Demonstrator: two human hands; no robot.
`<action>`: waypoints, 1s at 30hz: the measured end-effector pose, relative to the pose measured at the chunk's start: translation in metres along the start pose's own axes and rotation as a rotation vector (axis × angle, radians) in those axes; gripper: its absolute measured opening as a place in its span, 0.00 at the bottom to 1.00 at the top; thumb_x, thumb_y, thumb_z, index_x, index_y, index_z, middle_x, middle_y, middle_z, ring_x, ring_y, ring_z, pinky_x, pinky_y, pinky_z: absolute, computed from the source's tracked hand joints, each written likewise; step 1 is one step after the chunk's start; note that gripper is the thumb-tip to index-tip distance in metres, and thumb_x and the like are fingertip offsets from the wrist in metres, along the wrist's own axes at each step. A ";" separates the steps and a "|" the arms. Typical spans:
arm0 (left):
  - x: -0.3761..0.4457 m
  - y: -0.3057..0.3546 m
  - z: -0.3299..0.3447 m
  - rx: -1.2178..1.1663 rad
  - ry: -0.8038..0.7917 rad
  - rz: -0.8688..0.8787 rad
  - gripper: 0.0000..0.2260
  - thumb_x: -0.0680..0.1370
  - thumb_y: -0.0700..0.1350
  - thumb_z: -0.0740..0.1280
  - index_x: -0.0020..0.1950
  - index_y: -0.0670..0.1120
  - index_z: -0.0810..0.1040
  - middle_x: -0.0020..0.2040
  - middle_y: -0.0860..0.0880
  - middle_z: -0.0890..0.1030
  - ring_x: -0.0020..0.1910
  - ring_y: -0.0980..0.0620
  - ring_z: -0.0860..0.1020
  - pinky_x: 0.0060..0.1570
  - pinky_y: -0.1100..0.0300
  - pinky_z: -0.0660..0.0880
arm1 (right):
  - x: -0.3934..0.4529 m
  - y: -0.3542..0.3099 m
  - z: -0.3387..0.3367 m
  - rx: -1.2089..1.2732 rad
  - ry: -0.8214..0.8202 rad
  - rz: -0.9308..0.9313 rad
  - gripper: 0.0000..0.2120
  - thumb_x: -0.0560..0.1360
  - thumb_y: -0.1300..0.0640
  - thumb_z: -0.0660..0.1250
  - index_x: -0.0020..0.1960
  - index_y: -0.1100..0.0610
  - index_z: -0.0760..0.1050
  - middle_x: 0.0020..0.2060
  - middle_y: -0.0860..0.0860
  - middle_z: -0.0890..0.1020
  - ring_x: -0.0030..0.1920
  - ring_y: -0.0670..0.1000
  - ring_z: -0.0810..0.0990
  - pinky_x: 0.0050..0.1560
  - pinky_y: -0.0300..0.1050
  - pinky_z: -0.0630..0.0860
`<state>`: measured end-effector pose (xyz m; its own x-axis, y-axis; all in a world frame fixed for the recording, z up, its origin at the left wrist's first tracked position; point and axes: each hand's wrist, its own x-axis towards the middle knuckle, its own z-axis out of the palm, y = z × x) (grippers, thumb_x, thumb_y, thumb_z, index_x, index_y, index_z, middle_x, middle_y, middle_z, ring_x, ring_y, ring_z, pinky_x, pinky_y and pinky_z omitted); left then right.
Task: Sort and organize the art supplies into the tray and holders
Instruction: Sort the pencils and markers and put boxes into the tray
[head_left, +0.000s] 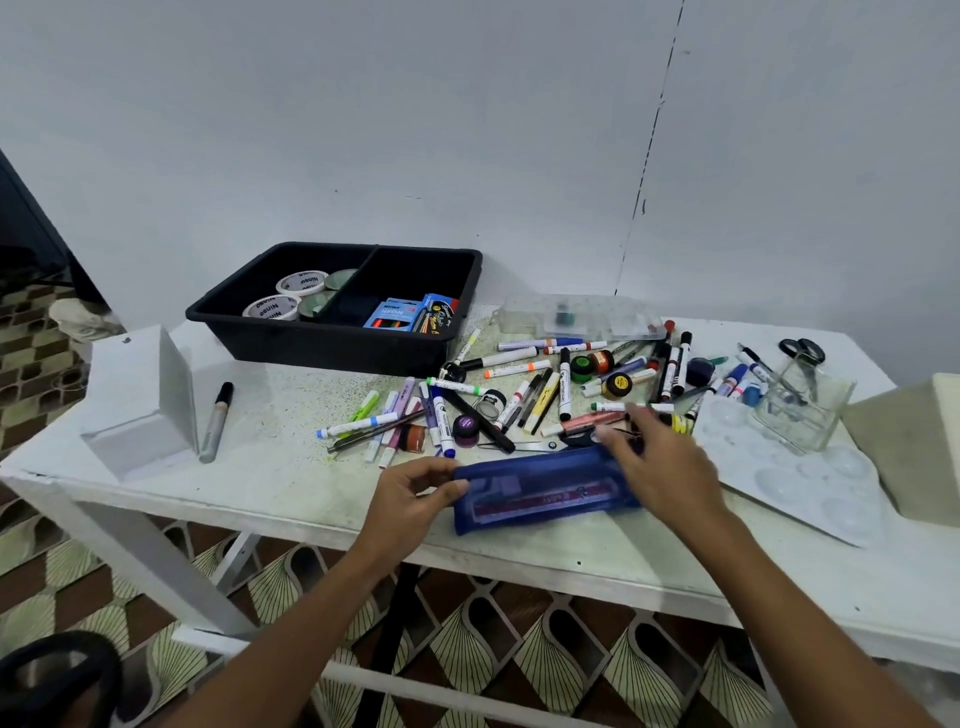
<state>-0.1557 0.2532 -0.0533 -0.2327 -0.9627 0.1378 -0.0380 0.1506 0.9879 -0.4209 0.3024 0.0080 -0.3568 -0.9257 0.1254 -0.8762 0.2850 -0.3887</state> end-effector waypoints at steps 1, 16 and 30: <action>0.000 0.001 0.000 -0.005 -0.012 -0.003 0.08 0.71 0.34 0.72 0.46 0.45 0.82 0.44 0.50 0.84 0.47 0.51 0.82 0.45 0.55 0.81 | -0.005 -0.009 0.000 -0.021 -0.074 -0.022 0.30 0.77 0.34 0.53 0.73 0.49 0.64 0.48 0.56 0.83 0.49 0.57 0.81 0.46 0.47 0.77; -0.001 0.020 0.000 -0.174 -0.486 -0.214 0.14 0.59 0.45 0.82 0.41 0.45 0.84 0.65 0.46 0.77 0.64 0.45 0.76 0.56 0.49 0.77 | -0.013 -0.017 -0.006 0.365 -0.474 0.106 0.22 0.75 0.41 0.66 0.44 0.61 0.80 0.29 0.58 0.83 0.31 0.57 0.84 0.36 0.48 0.83; 0.015 0.053 0.025 -0.294 -0.515 -0.336 0.36 0.71 0.42 0.74 0.73 0.59 0.62 0.67 0.41 0.74 0.62 0.40 0.76 0.53 0.46 0.77 | 0.024 -0.028 -0.039 0.884 -0.515 -0.119 0.20 0.72 0.73 0.69 0.59 0.58 0.79 0.32 0.46 0.84 0.32 0.45 0.83 0.30 0.42 0.80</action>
<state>-0.1852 0.2526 -0.0011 -0.6903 -0.7057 -0.1593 0.0599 -0.2752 0.9595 -0.4178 0.2820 0.0577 0.0813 -0.9897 -0.1182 -0.2714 0.0921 -0.9581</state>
